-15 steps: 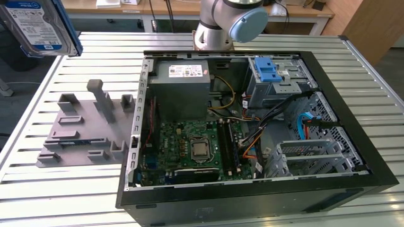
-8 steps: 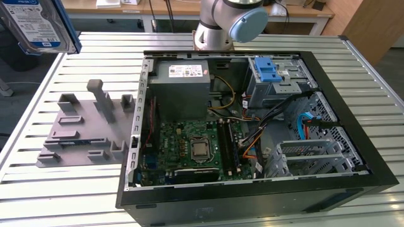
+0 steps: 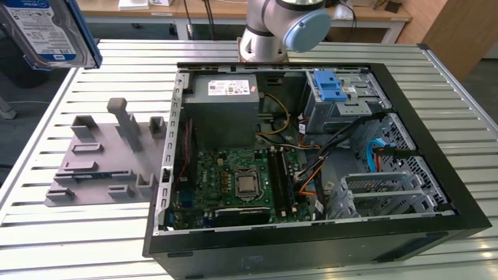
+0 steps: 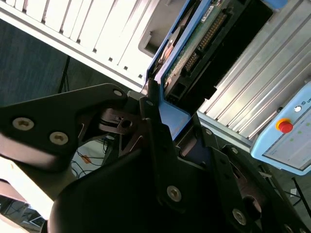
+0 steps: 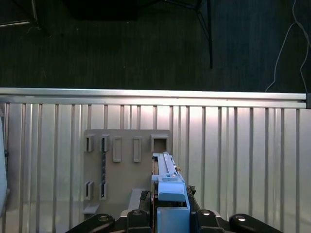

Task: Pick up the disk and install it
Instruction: 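Pick up the disk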

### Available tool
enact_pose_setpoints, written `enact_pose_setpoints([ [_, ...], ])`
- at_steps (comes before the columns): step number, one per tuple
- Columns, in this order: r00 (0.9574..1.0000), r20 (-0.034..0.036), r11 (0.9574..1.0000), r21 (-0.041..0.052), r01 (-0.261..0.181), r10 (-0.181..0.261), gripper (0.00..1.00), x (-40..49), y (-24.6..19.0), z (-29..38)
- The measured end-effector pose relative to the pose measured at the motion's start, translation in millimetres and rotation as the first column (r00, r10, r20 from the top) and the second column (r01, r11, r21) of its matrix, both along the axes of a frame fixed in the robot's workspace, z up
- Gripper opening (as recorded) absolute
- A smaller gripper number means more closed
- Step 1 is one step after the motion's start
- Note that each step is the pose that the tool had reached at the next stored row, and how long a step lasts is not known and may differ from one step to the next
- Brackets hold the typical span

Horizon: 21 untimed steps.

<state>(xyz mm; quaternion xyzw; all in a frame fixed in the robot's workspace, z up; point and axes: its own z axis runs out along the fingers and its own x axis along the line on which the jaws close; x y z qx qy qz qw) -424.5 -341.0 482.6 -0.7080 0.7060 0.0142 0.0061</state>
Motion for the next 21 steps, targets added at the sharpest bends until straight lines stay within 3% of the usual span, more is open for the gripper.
enact_pose_setpoints([
  [11, 1.0, -0.0001, 1.0, 0.0006, 0.0, 0.0, 0.36, 13.1, -1.0, 0.0],
  [21, 1.0, -0.0005, 1.0, 0.0008, 0.0, 0.0, 0.36, 30.8, -1.3, 0.0],
])
